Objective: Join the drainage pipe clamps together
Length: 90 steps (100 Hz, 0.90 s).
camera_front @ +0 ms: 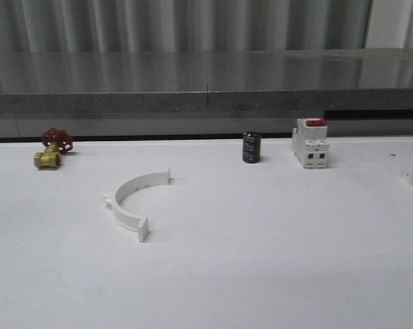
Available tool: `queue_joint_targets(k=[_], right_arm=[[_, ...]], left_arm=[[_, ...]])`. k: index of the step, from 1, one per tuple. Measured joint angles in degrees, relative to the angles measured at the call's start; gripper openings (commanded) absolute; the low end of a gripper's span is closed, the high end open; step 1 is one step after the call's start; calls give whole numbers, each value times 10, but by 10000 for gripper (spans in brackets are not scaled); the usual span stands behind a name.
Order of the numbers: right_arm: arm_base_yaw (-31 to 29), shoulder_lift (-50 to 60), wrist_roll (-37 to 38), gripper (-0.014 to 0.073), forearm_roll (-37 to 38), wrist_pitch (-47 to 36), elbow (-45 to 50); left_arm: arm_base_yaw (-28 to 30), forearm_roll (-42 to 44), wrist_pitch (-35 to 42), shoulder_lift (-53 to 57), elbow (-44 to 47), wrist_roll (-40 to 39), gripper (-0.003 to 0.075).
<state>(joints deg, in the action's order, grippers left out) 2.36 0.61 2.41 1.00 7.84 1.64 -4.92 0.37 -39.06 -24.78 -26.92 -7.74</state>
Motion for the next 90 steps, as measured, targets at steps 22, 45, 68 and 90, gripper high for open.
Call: queue_joint_targets(k=[22, 45, 68, 90], right_arm=[[0, 0, 0, -67, 0, -19, 0], [0, 0, 0, -67, -6, 0, -28], [0, -82, 0, -67, -15, 79, -144], [0, -268, 0, -67, -16, 165, -274]], left_arm=[[0, 0, 0, 18, 1, 0, -20], [0, 0, 0, 17, 1, 0, -20], [0, 0, 0, 17, 1, 0, -20], [0, 0, 0, 17, 1, 0, -20]])
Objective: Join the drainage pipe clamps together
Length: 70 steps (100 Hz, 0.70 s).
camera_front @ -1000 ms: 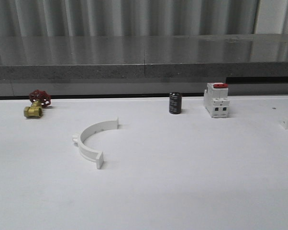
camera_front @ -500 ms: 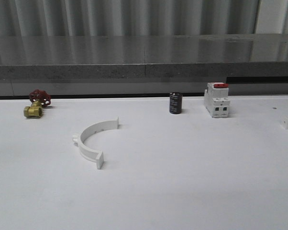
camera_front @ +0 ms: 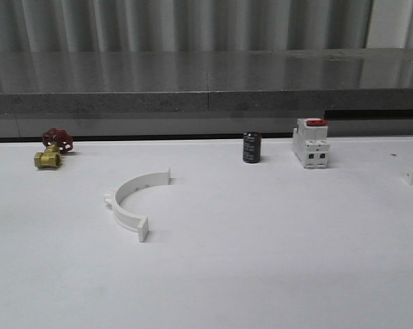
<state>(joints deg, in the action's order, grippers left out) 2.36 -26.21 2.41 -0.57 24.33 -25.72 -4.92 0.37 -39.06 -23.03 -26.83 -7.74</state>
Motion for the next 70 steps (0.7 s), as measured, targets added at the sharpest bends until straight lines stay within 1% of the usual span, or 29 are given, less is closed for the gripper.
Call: queue_joint_targets(k=[9, 21, 37, 44, 53, 58, 63, 65, 70], right_arm=[[0, -86, 0, -67, -1, 32, -48], [0, -187, 0, -67, -6, 48, -93], [0, -290, 0, -61, -11, 48, -116], [0, -317, 0, -27, -24, 48, -117], [0, -335, 0, 91, -41, 50, -117], [0, -338, 0, 183, -46, 50, -117], [0, -339, 0, 300, -50, 50, -118], [0, -339, 0, 328, -50, 51, -118], [0, -340, 0, 433, -52, 51, -118]], left_arm=[[0, 0, 0, 0, 0, 0, -20], [0, 0, 0, 0, 0, 0, -20], [0, 0, 0, 0, 0, 0, -20], [0, 0, 0, 0, 0, 0, -20], [0, 0, 0, 0, 0, 0, -20], [0, 0, 0, 0, 0, 0, -20], [0, 0, 0, 0, 0, 0, -20], [0, 0, 0, 0, 0, 0, -20], [0, 0, 0, 0, 0, 0, -20]])
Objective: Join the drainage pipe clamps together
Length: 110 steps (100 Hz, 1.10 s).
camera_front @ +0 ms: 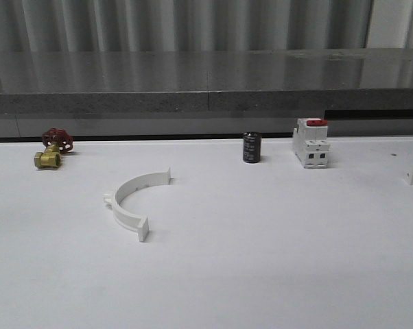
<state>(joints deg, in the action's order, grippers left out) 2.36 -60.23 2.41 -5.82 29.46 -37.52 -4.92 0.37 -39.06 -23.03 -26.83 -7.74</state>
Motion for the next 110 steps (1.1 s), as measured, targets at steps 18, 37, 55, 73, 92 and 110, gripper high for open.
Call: queue_joint_targets(k=[18, 37, 55, 73, 92, 110], right_arm=[[0, 0, 0, 538, 0, 0, 0], [-11, -26, 0, 538, 0, 3, -26], [-67, -110, 0, 538, 0, 38, -100], [-124, -211, -7, 538, 0, 58, -172], [-148, -322, -64, 538, 0, 58, -230], [-148, -409, -113, 538, 0, 58, -268]], left_arm=[[0, 0, 0, 0, 0, 0, -20], [0, 0, 0, 0, 0, 0, -20], [0, 0, 0, 0, 0, 0, -20], [0, 0, 0, 0, 0, 0, -20], [0, 0, 0, 0, 0, 0, -20], [0, 0, 0, 0, 0, 0, -21]])
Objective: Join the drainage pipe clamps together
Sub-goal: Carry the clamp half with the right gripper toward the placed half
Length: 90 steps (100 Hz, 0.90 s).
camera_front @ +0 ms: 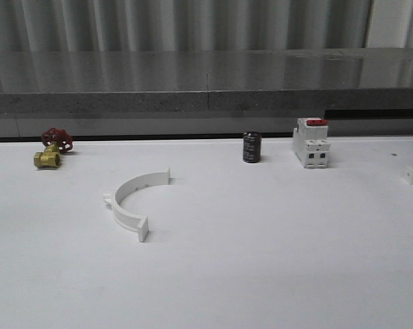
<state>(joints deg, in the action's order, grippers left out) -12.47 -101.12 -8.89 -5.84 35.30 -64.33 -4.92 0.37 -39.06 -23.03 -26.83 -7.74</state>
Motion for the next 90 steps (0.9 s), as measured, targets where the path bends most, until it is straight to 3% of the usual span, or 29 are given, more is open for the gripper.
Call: queue_joint_targets(k=[22, 57, 90], right_arm=[[0, -62, -13, 538, 0, -5, -26], [0, -70, -22, 538, 0, -16, -29], [0, -78, -22, 475, 0, -1, -29]], left_arm=[[0, 0, 0, 0, 0, 0, -20], [0, 0, 0, 0, 0, 0, -21], [0, 0, 0, 0, 0, 0, -20]])
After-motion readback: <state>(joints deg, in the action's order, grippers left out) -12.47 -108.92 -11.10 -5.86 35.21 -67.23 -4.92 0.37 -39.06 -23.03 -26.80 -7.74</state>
